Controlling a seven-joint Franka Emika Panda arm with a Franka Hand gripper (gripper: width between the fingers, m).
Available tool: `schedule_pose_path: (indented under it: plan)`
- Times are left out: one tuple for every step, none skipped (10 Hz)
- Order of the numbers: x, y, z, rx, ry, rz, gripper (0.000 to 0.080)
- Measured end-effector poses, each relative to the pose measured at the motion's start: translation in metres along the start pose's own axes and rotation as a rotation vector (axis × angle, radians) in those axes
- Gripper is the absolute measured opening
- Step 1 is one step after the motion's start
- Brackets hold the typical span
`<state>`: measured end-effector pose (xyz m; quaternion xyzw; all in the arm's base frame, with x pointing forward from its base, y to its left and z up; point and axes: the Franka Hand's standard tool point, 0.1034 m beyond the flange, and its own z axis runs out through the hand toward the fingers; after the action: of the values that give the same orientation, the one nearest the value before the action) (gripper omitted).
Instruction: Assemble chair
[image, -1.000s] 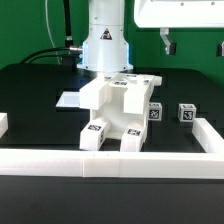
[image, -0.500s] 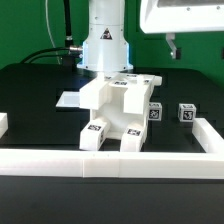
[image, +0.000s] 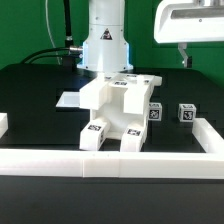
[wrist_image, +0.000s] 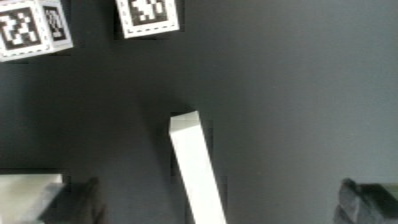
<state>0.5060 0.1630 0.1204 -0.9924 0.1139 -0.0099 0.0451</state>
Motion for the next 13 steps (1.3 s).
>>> schedule_pose_path:
  plan:
    - [-0.005,0.004,0.01,-0.001,0.03,-0.028,0.0649]
    - [-0.013,0.003,0.019,-0.011,0.033,-0.075,0.0649]
    - [-0.011,0.004,0.024,-0.011,0.054,-0.131,0.0649]
    - [-0.009,0.005,0.027,-0.01,0.071,-0.169,0.0649]
    - [-0.009,0.007,0.031,-0.009,0.089,-0.187,0.0649]
    - [-0.009,0.007,0.032,-0.01,0.085,-0.185,0.0649]
    - [-0.009,0.007,0.032,-0.01,0.084,-0.185,0.0649]
    - [-0.01,0.007,0.033,-0.009,0.088,-0.183,0.0649]
    - [-0.013,0.006,0.035,-0.009,0.096,-0.187,0.0649]
    - [-0.017,0.011,0.037,-0.011,0.1,-0.192,0.0649]
    - [-0.025,0.015,0.04,-0.014,0.095,-0.19,0.0649]
    - [-0.03,0.015,0.042,-0.015,0.093,-0.192,0.0649]
    - [-0.029,0.015,0.042,-0.015,0.094,-0.19,0.0649]
